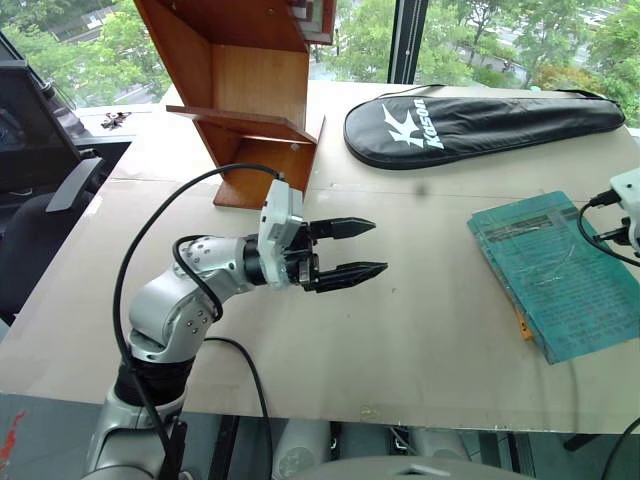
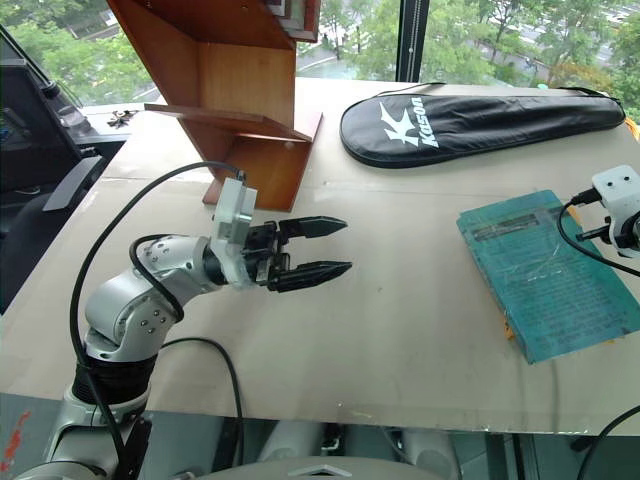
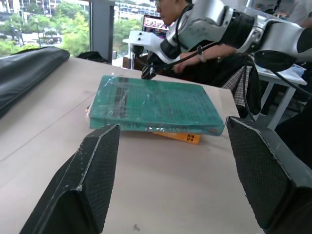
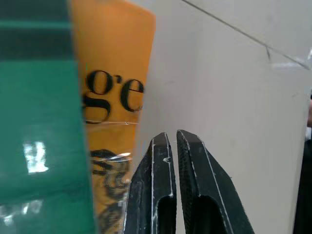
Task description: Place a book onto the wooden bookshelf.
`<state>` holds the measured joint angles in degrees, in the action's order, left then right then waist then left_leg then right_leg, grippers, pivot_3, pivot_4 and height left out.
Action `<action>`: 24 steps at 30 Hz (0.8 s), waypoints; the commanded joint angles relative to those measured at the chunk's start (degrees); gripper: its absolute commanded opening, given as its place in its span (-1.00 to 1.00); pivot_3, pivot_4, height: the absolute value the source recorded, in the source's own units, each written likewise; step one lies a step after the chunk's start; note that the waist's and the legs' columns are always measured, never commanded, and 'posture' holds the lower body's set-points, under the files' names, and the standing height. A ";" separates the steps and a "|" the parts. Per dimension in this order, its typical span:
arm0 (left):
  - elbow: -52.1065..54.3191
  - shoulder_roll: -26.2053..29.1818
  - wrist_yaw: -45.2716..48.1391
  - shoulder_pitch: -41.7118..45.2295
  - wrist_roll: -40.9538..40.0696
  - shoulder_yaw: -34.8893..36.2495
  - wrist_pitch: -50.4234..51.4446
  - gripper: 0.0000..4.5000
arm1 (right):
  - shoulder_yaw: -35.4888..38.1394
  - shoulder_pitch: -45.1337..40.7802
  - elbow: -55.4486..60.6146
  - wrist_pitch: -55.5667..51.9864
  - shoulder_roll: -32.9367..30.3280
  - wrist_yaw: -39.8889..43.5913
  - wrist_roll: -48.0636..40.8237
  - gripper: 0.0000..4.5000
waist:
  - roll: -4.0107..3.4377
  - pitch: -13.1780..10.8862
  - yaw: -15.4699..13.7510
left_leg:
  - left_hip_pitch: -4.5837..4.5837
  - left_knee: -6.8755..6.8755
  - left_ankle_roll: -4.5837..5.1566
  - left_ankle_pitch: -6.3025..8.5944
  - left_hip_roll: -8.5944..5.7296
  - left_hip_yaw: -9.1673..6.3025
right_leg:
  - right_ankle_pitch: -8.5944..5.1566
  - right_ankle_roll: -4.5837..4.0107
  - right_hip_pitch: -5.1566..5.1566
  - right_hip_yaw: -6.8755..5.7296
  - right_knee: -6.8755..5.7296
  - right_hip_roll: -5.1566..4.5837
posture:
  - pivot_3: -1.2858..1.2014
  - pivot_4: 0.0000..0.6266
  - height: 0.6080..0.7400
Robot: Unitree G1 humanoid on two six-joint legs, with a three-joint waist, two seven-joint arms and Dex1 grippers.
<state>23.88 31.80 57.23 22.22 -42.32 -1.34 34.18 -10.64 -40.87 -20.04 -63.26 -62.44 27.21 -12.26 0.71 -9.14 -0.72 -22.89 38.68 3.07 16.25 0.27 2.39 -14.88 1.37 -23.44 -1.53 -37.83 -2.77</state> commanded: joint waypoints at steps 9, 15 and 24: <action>2.08 -1.33 -1.41 -1.50 0.18 0.02 -2.37 0.59 | 1.11 -8.04 -23.25 5.24 2.21 11.27 4.52 -0.98 | -0.03 0.02 0.08 | 0.01 0.00 0.00 0.00 0.02 0.07 | 0.00 0.00 -0.01 0.04 -0.03 0.01 | 0.03 -0.52 1.00; 1.47 -0.50 -0.71 -1.94 0.11 0.75 -2.88 0.59 | 1.90 -7.07 -24.27 3.00 3.93 23.29 1.74 -0.98 | -0.04 0.02 0.17 | 0.04 0.00 0.00 0.00 0.03 0.06 | 0.01 0.00 -0.01 0.04 -0.06 0.02 | 0.03 -0.52 1.00; 1.59 1.12 -0.30 -3.80 -0.27 2.01 -2.96 0.59 | 10.25 1.14 -6.57 -8.90 9.04 21.22 -3.85 -0.98 | 0.01 0.07 0.92 | 0.09 0.00 0.00 0.00 0.07 0.04 | 0.01 0.00 0.00 0.05 -0.13 0.05 | 0.03 -0.52 1.00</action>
<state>24.01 32.37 56.28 18.80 -41.85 -0.47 32.08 -1.98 -41.73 -32.21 -68.19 -55.14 49.21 -13.22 0.71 -9.07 0.21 -22.79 38.68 3.07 16.26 0.35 2.42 -14.87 1.37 -23.44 -1.48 -37.97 -2.72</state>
